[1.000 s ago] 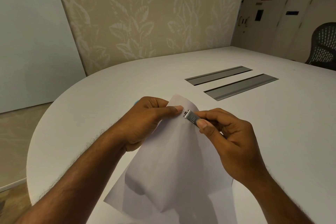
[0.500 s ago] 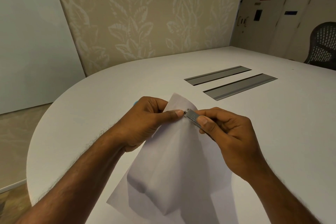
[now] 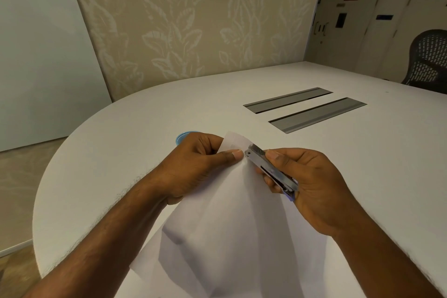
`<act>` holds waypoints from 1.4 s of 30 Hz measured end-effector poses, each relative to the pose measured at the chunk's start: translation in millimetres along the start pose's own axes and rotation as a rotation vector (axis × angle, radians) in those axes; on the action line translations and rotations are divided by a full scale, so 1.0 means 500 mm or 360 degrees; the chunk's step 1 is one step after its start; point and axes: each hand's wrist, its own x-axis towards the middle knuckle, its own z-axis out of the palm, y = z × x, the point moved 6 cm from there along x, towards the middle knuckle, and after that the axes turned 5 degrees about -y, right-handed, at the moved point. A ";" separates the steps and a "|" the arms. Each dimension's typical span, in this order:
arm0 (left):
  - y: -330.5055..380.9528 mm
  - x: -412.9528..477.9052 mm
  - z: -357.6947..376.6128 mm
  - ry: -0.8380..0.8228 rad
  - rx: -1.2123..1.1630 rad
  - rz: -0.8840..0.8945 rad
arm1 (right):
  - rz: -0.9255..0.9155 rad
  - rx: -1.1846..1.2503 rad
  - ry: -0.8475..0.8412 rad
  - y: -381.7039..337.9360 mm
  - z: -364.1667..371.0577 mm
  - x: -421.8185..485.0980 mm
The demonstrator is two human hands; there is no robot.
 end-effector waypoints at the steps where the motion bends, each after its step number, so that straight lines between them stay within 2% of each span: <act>1: 0.000 0.000 0.000 -0.0005 0.0008 0.0008 | -0.0002 0.0047 -0.0040 0.006 -0.004 0.005; 3: -0.001 0.000 0.000 -0.0015 0.0001 0.0018 | 0.0011 0.0148 -0.0103 0.010 0.000 0.007; 12: -0.006 -0.001 0.003 -0.0023 0.0002 0.0015 | 0.0502 0.0644 -0.0380 0.046 0.012 0.006; 19: -0.009 -0.002 -0.004 0.0001 0.0007 0.0008 | 0.0545 0.0993 -0.0459 0.036 0.015 -0.001; 21: -0.011 -0.003 -0.005 -0.0002 0.0002 -0.0007 | 0.0419 0.0821 -0.0365 0.029 0.003 0.000; 25: -0.010 -0.003 -0.010 0.0014 0.0007 -0.0028 | -0.0094 -0.0133 -0.0004 0.000 -0.014 -0.010; 27: -0.010 -0.004 -0.012 0.0036 -0.0004 -0.0035 | -0.0333 -0.0343 0.0091 -0.010 -0.012 -0.018; 30: -0.010 -0.004 -0.010 0.0053 -0.0030 -0.0044 | -0.0554 -0.0495 0.0170 -0.014 -0.010 -0.023; 42: -0.013 -0.002 -0.001 0.0147 0.0004 -0.0104 | -0.0776 -0.0833 0.0260 -0.017 0.010 -0.027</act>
